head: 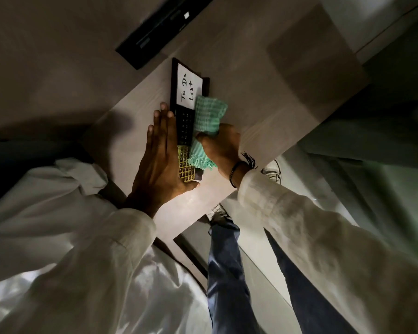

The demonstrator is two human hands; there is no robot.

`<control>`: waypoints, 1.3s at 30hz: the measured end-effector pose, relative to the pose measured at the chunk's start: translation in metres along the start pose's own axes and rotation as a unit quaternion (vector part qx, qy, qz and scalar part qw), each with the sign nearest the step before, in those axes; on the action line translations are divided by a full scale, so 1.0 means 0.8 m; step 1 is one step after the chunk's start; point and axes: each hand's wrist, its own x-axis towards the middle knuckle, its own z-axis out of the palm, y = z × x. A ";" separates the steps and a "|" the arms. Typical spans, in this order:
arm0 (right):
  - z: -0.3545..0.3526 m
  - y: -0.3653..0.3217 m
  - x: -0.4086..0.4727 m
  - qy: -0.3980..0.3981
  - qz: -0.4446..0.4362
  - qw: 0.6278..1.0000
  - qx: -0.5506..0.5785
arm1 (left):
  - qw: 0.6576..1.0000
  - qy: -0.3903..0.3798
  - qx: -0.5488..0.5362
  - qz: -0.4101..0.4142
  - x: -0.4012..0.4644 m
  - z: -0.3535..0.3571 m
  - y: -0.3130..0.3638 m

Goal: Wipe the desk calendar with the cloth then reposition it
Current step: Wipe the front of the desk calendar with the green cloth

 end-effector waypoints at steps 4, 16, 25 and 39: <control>0.005 -0.003 -0.011 -0.015 -0.044 0.999 0.012 | 1.000 -0.004 -0.017 -0.003 0.000 -0.001 -0.003; 0.002 0.005 0.000 -0.011 -0.028 0.999 0.018 | 1.000 0.007 -0.001 -0.015 0.003 0.004 -0.001; 0.002 0.000 0.000 -0.028 -0.067 0.997 0.011 | 1.000 0.027 -0.004 -0.012 0.003 0.004 -0.002; -0.001 0.009 0.022 0.000 -0.025 1.000 0.009 | 0.999 0.020 -0.013 -0.027 0.002 0.006 0.001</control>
